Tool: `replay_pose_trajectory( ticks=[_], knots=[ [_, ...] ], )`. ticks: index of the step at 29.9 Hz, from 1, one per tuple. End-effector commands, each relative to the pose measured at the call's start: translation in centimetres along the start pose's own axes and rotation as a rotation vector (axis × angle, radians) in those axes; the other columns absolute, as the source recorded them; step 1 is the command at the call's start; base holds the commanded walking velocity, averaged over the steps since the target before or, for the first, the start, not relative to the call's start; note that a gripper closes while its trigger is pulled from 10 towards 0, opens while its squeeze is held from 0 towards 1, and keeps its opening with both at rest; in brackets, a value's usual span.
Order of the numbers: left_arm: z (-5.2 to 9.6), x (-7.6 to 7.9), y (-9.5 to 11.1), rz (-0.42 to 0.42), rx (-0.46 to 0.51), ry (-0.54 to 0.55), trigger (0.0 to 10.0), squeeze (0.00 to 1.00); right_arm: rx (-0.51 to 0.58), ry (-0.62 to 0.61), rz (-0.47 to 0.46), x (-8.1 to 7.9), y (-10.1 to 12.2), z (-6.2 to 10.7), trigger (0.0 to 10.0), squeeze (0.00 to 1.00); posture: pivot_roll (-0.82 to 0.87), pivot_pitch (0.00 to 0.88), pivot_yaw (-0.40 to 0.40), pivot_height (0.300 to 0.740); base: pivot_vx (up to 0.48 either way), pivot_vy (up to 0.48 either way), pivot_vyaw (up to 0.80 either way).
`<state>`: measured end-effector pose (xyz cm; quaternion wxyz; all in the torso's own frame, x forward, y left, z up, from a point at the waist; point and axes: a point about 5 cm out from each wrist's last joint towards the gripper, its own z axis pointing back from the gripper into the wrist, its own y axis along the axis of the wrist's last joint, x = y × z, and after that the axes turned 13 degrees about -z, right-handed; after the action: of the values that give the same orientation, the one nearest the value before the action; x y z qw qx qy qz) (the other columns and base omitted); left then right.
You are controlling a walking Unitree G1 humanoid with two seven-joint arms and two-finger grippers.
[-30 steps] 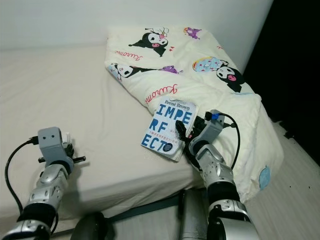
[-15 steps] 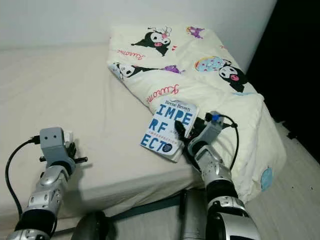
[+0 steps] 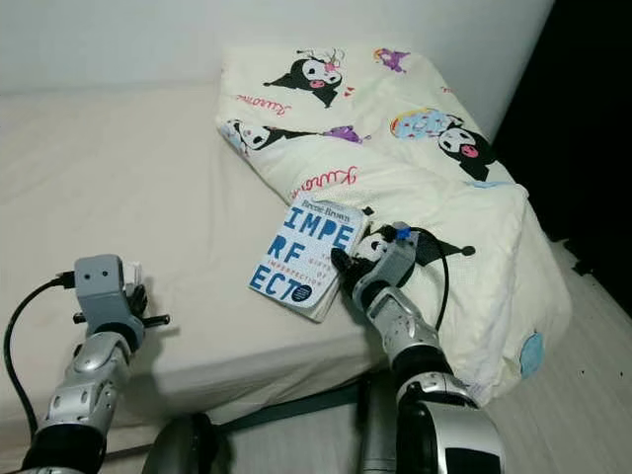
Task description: Clean up the room
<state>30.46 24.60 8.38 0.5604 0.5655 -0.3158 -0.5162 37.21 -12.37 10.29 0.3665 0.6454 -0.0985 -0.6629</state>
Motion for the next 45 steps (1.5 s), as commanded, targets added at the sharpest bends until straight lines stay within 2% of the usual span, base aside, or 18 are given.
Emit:
replay_pose_trajectory(
  ticks=[1, 5, 14, 15, 16, 17, 20, 21, 22, 23, 25, 30, 33, 45],
  knots=[
    [0.4, 0.1, -0.7, -0.015, -0.030, -0.003, 0.0, 0.00, 0.032, 0.031, -0.033, -0.3, 0.5, -0.2, 0.0, 0.00, -0.02, 0.196, -0.022, 0.477, 0.000, 0.000, 0.00],
    [0.4, 0.1, -0.4, -0.015, -0.026, -0.001, 0.0, 0.00, 0.059, 0.087, -0.055, -0.8, 1.2, -0.3, 0.0, 0.00, -0.01, 0.193, -0.025, 0.477, 0.000, 0.000, 0.00],
    [-0.6, -0.9, 1.8, 0.015, 0.032, 0.067, 0.0, 0.00, 0.113, 0.270, -0.041, -2.3, 2.3, -0.1, 0.0, 0.00, -0.03, 0.147, -0.035, 0.477, 0.000, 0.000, 0.00],
    [-1.0, -1.0, 2.9, 0.032, 0.068, 0.081, 1.2, 0.00, 0.132, 0.335, -0.040, -3.0, 2.8, 0.1, 0.0, 0.00, -0.04, 0.124, -0.040, 0.477, 0.000, 0.000, 0.00],
    [-1.0, -1.0, 2.9, 0.032, 0.068, 0.081, 1.2, 0.00, 0.132, 0.335, -0.040, -3.0, 2.8, 0.1, 0.0, 0.00, -0.04, 0.124, -0.040, 0.477, 0.000, 0.000, 0.00],
    [-1.2, -1.0, 4.4, 0.063, 0.121, 0.082, 7.3, 0.00, 0.149, 0.395, -0.048, -3.6, 3.3, 0.3, 0.0, 0.00, -0.05, 0.112, -0.042, 0.482, 0.000, 0.000, 0.00],
    [-1.4, -0.9, 5.4, 0.084, 0.154, 0.080, 7.3, 0.00, 0.158, 0.434, -0.055, -3.9, 3.6, 0.5, 0.0, 0.00, -0.05, 0.093, -0.046, 0.487, 0.000, 0.000, 0.00],
    [-1.5, -0.7, 6.8, 0.104, 0.204, 0.071, 10.0, 0.00, 0.165, 0.468, -0.047, -4.1, 3.9, 0.8, 0.0, 0.00, -0.06, 0.070, -0.047, 0.492, 0.000, 0.000, 0.00],
    [-1.5, -0.7, 6.8, 0.104, 0.204, 0.071, 10.0, 0.00, 0.165, 0.468, -0.047, -4.1, 3.9, 0.8, 0.0, 0.00, -0.06, 0.070, -0.047, 0.492, 0.000, 0.000, 0.00],
    [-1.5, 0.2, 8.2, 0.142, 0.240, 0.039, 10.0, 0.00, 0.163, 0.507, -0.023, -3.9, 4.0, 1.5, 0.0, 0.00, -0.08, 0.030, -0.049, 0.502, 0.000, 0.000, 0.00],
    [-1.5, 0.5, 8.5, 0.155, 0.241, 0.028, 10.0, 0.00, 0.160, 0.518, -0.016, -3.9, 3.9, 1.7, 0.0, 0.00, -0.08, 0.030, -0.049, 0.507, 0.000, 0.000, 0.00],
    [-1.2, 2.6, 7.4, 0.126, 0.188, -0.041, 10.0, 0.00, 0.138, 0.552, -0.013, -3.6, 3.0, 2.5, 0.0, 0.00, -0.08, 0.000, -0.047, 0.527, -0.192, 0.000, 0.00],
    [-0.8, 3.3, 7.0, 0.125, 0.191, -0.065, 10.0, 0.00, 0.134, 0.559, -0.019, -3.6, 2.7, 2.7, 0.0, 0.00, -0.08, 0.000, -0.046, 0.537, -0.480, 0.000, 0.00],
    [-0.5, 4.6, 6.5, 0.126, 0.184, -0.120, 10.0, 0.00, 0.117, 0.523, 0.005, -2.9, 2.5, 2.9, 0.0, 0.00, -0.09, 0.000, -0.037, 0.577, -0.080, 0.000, 0.00]
  ],
)
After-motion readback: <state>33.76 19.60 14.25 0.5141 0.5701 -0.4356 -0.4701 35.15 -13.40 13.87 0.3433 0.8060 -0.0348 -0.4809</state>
